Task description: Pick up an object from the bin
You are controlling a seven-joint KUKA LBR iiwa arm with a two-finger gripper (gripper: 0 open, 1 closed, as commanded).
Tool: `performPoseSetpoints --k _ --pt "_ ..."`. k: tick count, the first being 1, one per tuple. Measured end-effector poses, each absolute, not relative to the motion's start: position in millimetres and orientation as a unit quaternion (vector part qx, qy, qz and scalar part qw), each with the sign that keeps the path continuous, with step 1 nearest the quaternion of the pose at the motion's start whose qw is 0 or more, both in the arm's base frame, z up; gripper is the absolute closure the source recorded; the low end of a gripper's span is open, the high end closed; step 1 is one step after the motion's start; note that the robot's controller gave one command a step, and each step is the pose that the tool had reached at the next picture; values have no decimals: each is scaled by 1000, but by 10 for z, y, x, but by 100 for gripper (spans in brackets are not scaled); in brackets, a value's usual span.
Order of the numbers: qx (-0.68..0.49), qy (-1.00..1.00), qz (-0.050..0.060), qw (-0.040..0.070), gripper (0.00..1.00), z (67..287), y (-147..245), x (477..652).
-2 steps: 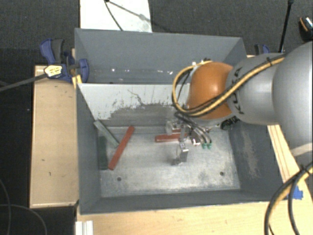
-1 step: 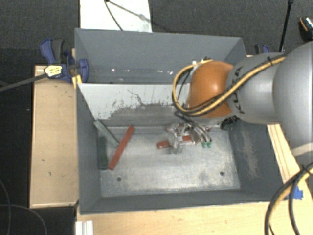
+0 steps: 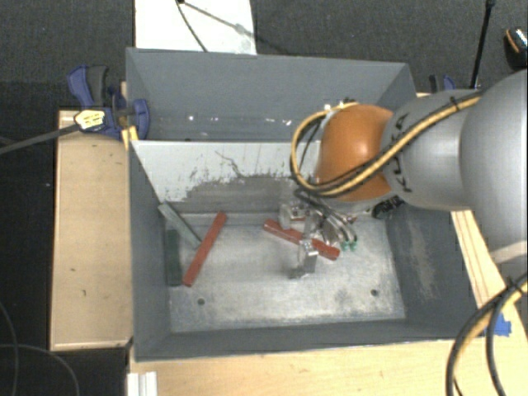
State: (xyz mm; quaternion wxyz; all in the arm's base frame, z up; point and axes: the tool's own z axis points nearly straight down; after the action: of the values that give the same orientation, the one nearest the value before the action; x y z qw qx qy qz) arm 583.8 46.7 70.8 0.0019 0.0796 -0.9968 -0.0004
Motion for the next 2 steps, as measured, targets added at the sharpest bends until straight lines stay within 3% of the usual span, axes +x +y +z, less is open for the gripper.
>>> performPoseSetpoints --k 1,2 --pt "-31 -1000 0 2 0 703 13 5726" --pt "-30 -1000 0 2 100 708 27 5731"
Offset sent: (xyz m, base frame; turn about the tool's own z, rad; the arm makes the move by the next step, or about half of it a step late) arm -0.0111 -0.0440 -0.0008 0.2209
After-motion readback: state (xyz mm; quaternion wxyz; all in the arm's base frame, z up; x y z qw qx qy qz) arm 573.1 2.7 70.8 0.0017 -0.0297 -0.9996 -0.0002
